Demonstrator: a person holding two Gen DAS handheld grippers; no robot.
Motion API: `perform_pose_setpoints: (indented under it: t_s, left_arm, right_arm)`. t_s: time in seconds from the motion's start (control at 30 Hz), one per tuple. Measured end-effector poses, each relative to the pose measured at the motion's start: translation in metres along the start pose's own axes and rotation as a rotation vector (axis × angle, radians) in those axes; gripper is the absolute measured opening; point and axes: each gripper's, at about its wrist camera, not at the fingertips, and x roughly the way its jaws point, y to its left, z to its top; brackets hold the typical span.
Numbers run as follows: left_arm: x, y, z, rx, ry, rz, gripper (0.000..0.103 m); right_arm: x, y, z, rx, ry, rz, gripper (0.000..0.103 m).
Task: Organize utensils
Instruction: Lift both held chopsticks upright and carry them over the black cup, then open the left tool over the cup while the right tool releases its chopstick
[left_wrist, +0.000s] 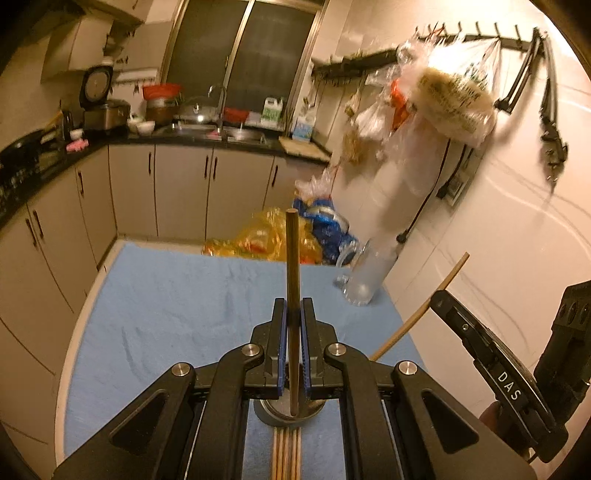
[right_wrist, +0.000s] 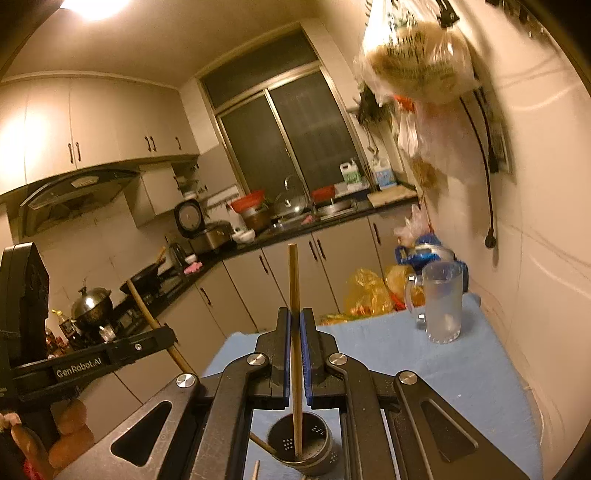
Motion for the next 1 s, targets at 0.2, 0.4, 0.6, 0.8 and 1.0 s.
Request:
perform_pose_setpoints:
  t_s: [0.2,0.4,0.6,0.8,1.0]
  left_arm:
    - [0.041,0.015,-0.014,-0.024,0.074,0.013,0.006]
    - [0.058,0.027,-0.024,-0.036,0.109,0.020,0.007]
    - [0.052,0.031,-0.024,-0.038,0.094,0.025,0.023]
    - [0.031,0.039,-0.028,-0.052,0.063,0.029,0.027]
    - [-0.009,0.050,-0.044,-0.053,0.011,0.042,0.027]
  right_arm:
    - [0.034,-0.014,-0.024,0.031,0.096,-0.004,0.006]
    - [0.053,-0.020,-0.033,0.034,0.139,-0.012,0.006]
    - [0.053,-0.020,-0.031,0.043,0.134,-0.015,0.007]
    - [0.030,-0.025,-0.031,0.057,0.108,-0.017,0.007]
    - [-0.004,-0.033,-0.047,0.079,0.105,-0.014,0.008]
